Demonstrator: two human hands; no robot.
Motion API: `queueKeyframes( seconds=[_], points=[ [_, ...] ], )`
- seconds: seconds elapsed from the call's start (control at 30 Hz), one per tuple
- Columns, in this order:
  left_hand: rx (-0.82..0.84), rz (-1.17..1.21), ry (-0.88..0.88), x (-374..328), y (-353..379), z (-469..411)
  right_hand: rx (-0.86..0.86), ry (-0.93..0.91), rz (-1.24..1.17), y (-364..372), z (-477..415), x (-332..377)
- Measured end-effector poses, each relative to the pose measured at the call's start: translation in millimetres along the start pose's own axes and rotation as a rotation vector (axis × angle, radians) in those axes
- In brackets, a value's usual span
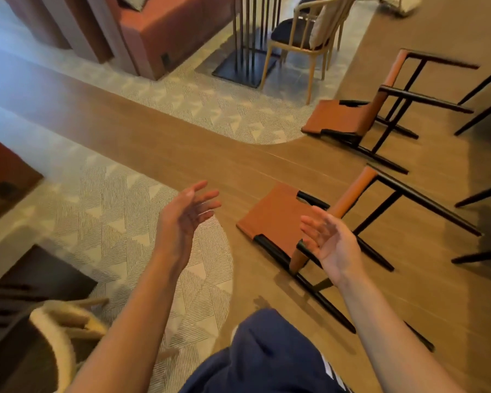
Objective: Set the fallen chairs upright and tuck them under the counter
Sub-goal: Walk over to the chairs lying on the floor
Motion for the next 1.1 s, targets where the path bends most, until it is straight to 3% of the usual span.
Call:
queueKeyframes(
  seconds=[0.63, 0.87, 1.1],
  points=[
    [-0.033, 0.002, -0.014, -151, -60, -317, 0.044, -0.03, 0.094, 221, -295, 3],
    [0.041, -0.046, -0.061, -189, -50, -425, 0.014, -0.087, 0.158, 278, -373, 14],
    [0.232, -0.152, -0.143, -215, -36, -548, -0.176, -0.167, 0.125, 313, -443, 5]
  ],
)
Point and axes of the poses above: each hand's wrist, its own z-axis away from the middle knuckle, its own y-axis out of the palm, x = y × z, the point moved 7 cm from there along -z, towards the middle knuckle, and after that the axes turned 11 degrees about -y, right-handed, at the moved point
